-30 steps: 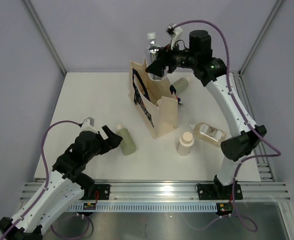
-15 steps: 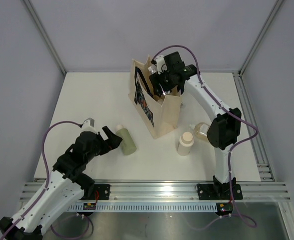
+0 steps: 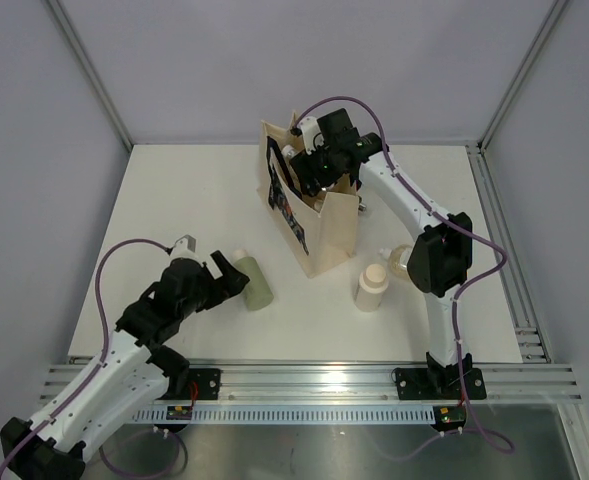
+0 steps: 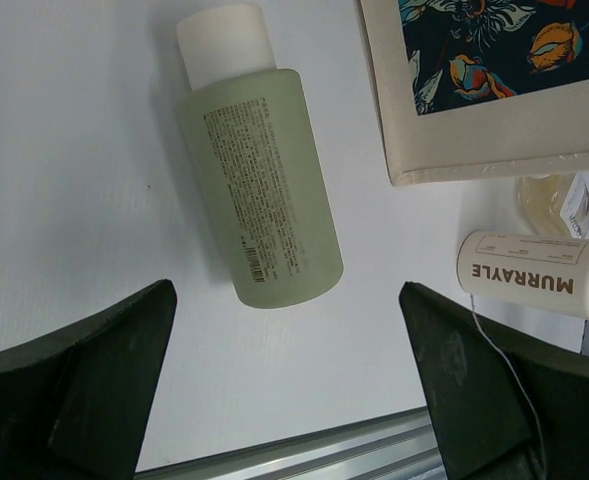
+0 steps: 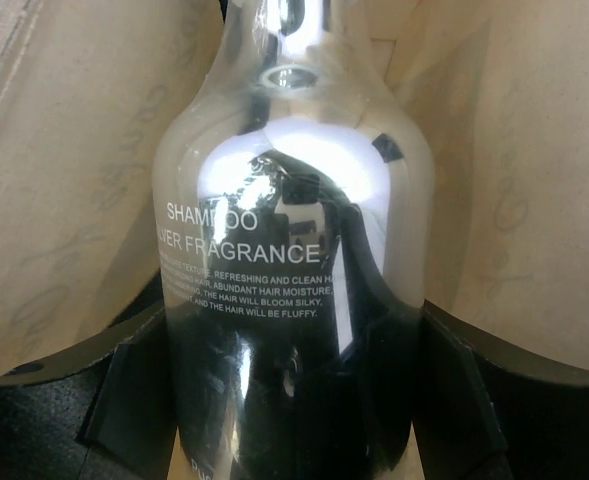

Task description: Place the personal care products into the canvas bag

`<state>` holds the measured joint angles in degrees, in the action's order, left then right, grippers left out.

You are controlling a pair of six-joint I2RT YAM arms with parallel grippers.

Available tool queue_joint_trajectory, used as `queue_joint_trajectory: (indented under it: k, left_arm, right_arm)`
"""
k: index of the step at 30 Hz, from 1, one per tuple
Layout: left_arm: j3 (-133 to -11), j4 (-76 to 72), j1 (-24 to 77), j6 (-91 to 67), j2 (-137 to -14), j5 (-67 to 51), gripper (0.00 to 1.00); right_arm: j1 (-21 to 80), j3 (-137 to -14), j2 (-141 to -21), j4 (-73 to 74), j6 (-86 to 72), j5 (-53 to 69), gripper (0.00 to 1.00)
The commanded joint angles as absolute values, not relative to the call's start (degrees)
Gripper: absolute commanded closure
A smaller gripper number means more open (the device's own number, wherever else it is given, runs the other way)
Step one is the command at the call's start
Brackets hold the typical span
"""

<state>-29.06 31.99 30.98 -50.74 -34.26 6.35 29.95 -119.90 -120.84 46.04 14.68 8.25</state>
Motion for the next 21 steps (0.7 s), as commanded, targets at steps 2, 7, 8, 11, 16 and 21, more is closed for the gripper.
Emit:
queue_joint_trajectory:
  k: [2,7,8,11,16,21]
  left_arm:
    - [-28.1,26.7,30.8,-53.7,-37.3,4.9,0.01]
    - [-29.3,25.3,30.8,-53.7,-43.3,3.3,0.01]
    - [-29.5,25.3,30.8,-53.5,-44.0,3.2,0.01]
    - [-30.0,25.2,30.8,-53.4,-46.1,2.9,0.01]
    - [-30.1,24.8,30.8,-54.0,-47.5,4.2,0.01]
    - [-31.7,26.9,30.8,-55.4,-51.5,6.7,0.01]
  right_arm:
    - [30.5,-122.3,-120.0,48.2,15.6,13.9,0.20]
    - [30.5,-123.3,-114.5,50.1,16.0,23.0,0.12]
    - [30.5,-123.2,-113.7,50.3,15.6,24.5,0.12]
    - [30.5,-121.4,-111.1,49.8,14.6,27.9,0.11]
    - [30.6,-119.4,-107.9,49.7,15.4,27.8,0.10]
    - [30.5,-118.5,-104.4,50.4,17.4,29.5,0.11]
